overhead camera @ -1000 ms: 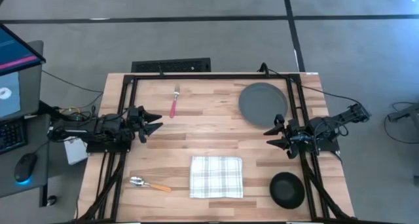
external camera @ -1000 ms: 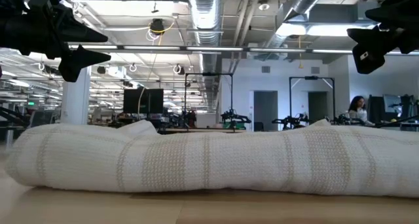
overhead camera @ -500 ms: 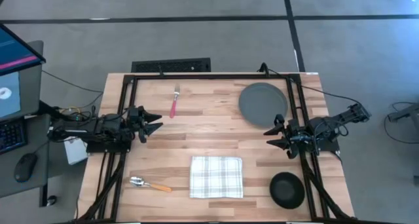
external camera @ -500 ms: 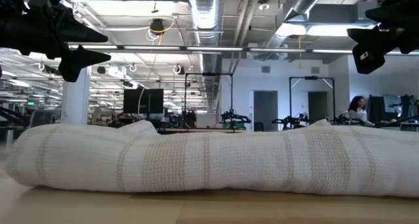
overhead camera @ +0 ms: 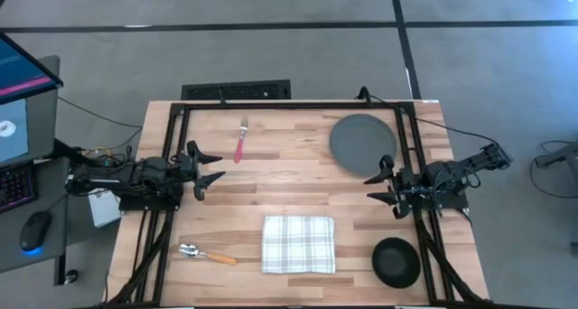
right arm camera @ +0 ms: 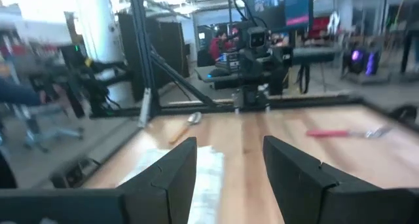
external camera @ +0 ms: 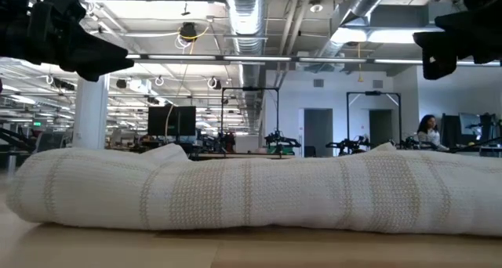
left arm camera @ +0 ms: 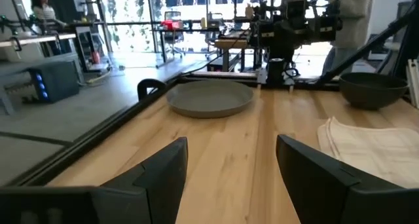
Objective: Set table place
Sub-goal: Move the gray plate to the center of the table
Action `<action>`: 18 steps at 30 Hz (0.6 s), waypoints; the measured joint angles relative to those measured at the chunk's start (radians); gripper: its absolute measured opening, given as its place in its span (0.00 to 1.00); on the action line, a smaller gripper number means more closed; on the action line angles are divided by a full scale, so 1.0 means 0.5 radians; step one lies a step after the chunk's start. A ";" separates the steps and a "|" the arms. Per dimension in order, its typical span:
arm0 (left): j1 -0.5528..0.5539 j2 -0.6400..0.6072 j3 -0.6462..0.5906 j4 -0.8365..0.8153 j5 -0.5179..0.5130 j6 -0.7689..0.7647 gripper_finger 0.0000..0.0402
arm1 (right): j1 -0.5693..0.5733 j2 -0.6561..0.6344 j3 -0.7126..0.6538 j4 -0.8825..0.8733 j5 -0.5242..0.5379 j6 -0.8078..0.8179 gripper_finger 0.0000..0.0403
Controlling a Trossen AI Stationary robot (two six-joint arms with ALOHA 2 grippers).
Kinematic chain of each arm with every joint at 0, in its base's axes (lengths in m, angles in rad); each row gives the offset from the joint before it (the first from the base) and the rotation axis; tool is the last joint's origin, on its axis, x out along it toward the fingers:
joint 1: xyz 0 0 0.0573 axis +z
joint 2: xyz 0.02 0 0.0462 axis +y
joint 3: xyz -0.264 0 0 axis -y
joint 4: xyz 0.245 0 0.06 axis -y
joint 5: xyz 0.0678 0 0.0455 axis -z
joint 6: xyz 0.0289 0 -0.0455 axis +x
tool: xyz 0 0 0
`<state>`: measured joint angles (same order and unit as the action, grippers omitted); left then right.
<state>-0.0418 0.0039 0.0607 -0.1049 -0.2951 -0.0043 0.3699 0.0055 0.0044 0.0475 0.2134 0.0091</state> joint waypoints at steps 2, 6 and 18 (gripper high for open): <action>0.000 0.000 -0.001 0.001 0.000 -0.017 0.56 | -0.007 0.000 0.000 0.000 -0.001 -0.067 0.50; 0.000 0.000 -0.002 0.016 0.000 -0.085 0.56 | -0.012 0.000 0.001 0.000 -0.003 -0.070 0.50; 0.000 0.000 -0.002 0.022 0.001 -0.171 0.56 | -0.012 0.000 0.001 0.000 -0.005 -0.071 0.50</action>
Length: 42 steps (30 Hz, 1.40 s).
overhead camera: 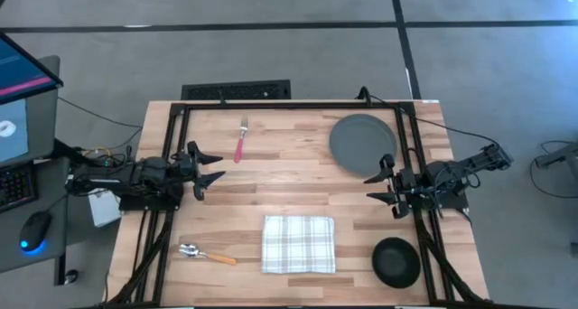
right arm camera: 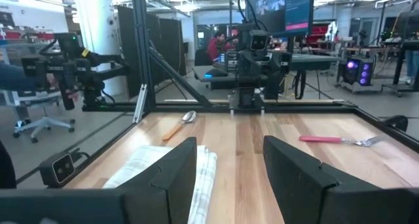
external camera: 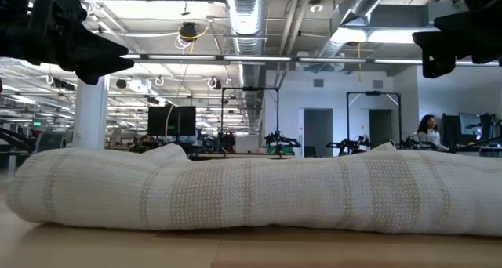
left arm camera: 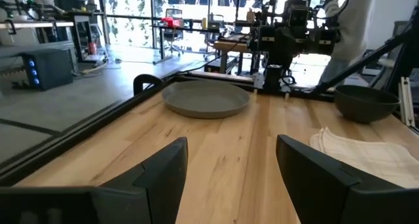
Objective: Set table place
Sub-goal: Move the gray plate to the center of the table
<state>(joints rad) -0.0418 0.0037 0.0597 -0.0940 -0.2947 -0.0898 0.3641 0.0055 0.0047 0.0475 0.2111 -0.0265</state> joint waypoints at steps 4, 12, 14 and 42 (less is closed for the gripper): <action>0.000 0.000 0.000 0.001 -0.013 0.000 0.56 | 0.000 0.000 0.000 0.000 -0.001 0.001 0.50; 0.000 0.000 0.000 0.002 -0.013 -0.001 0.56 | -0.003 0.000 -0.001 0.086 0.061 0.207 0.50; 0.000 0.000 0.000 0.002 -0.014 0.000 0.56 | -0.003 0.000 0.000 0.141 0.132 0.342 0.50; 0.000 0.001 0.002 0.007 -0.309 -0.001 0.56 | -0.550 1.120 2.276 -2.013 0.939 1.336 0.50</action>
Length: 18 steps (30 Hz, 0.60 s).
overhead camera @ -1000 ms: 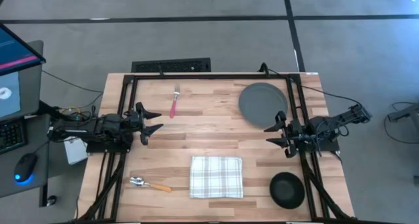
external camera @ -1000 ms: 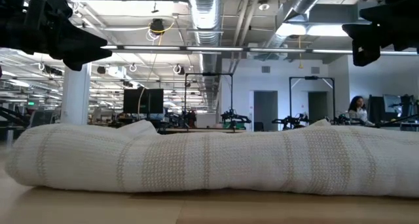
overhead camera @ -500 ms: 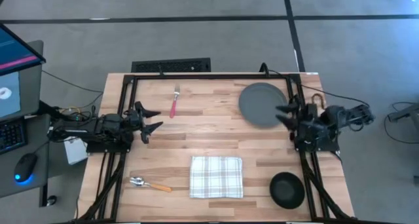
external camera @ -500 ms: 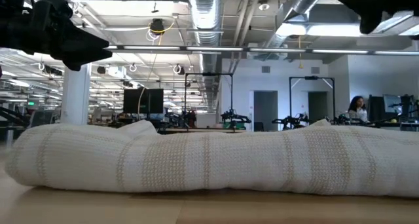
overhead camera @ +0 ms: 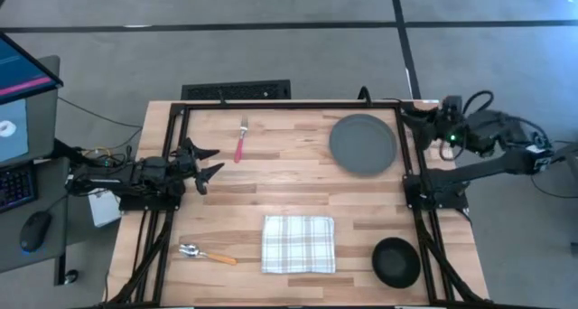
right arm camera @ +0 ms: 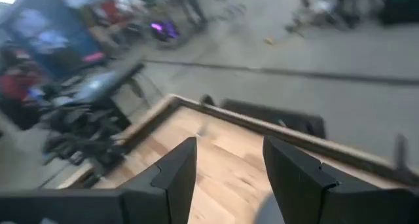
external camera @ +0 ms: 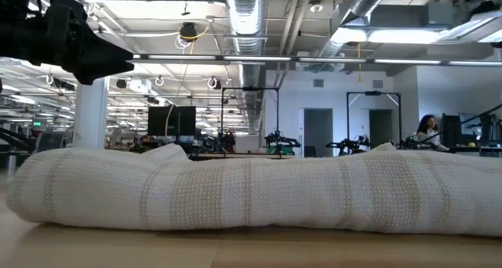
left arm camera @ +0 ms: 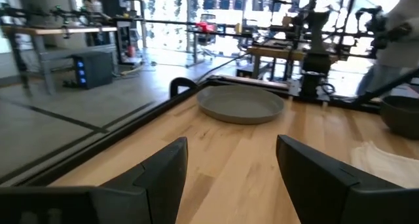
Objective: Set table place
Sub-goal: Move the gray plate to the center of the table
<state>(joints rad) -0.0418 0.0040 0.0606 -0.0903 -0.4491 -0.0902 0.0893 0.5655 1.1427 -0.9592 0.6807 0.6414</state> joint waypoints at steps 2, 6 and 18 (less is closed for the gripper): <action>0.000 -0.001 0.001 -0.001 -0.045 0.000 0.56 | -0.073 0.156 0.183 -0.278 -0.067 0.159 0.50; 0.000 0.000 0.001 0.000 -0.083 0.000 0.56 | -0.242 0.438 0.458 -0.825 -0.239 0.513 0.50; 0.000 0.000 0.001 -0.001 -0.083 -0.006 0.56 | -0.790 0.751 0.584 -0.969 -0.628 0.084 0.50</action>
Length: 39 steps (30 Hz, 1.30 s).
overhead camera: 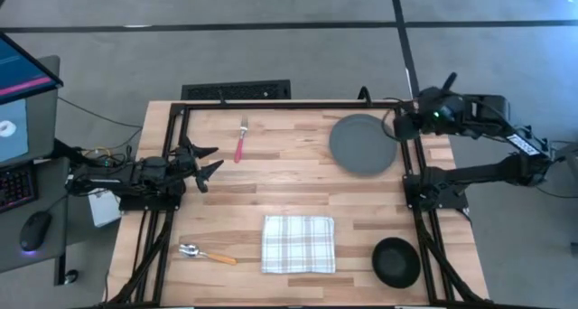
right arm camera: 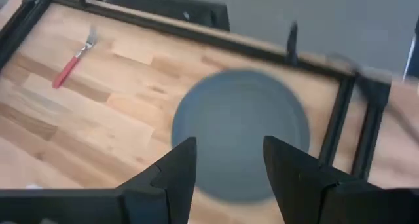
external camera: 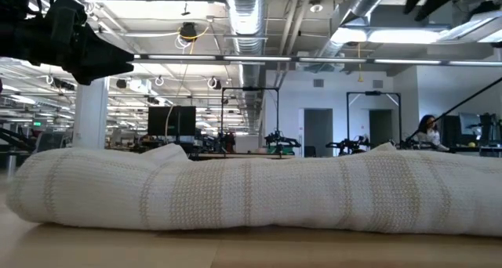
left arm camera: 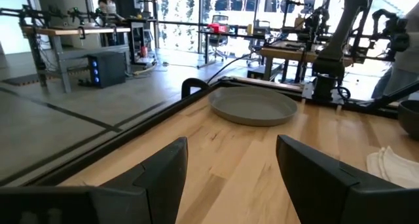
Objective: Set table place
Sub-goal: Move the gray plate to the center of the table
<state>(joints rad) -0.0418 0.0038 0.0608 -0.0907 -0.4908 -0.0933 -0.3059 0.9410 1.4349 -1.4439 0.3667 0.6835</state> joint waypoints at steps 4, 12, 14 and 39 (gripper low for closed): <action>0.000 0.000 0.000 -0.001 0.000 -0.002 0.56 | -0.078 0.082 0.000 0.297 -0.002 -0.293 0.50; 0.000 0.000 0.000 -0.001 0.000 -0.002 0.56 | -0.091 0.250 0.000 0.750 0.001 -0.674 0.50; 0.000 0.000 0.000 -0.001 0.001 -0.003 0.56 | -0.091 0.296 0.000 0.778 0.001 -0.688 0.50; 0.000 0.000 0.000 -0.001 0.003 -0.093 0.56 | -0.100 0.776 0.000 0.262 0.625 -0.512 0.55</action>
<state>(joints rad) -0.0418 0.0040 0.0608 -0.0914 -0.4892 -0.1398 -0.3561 1.3288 1.4349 -1.3131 0.6790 0.4273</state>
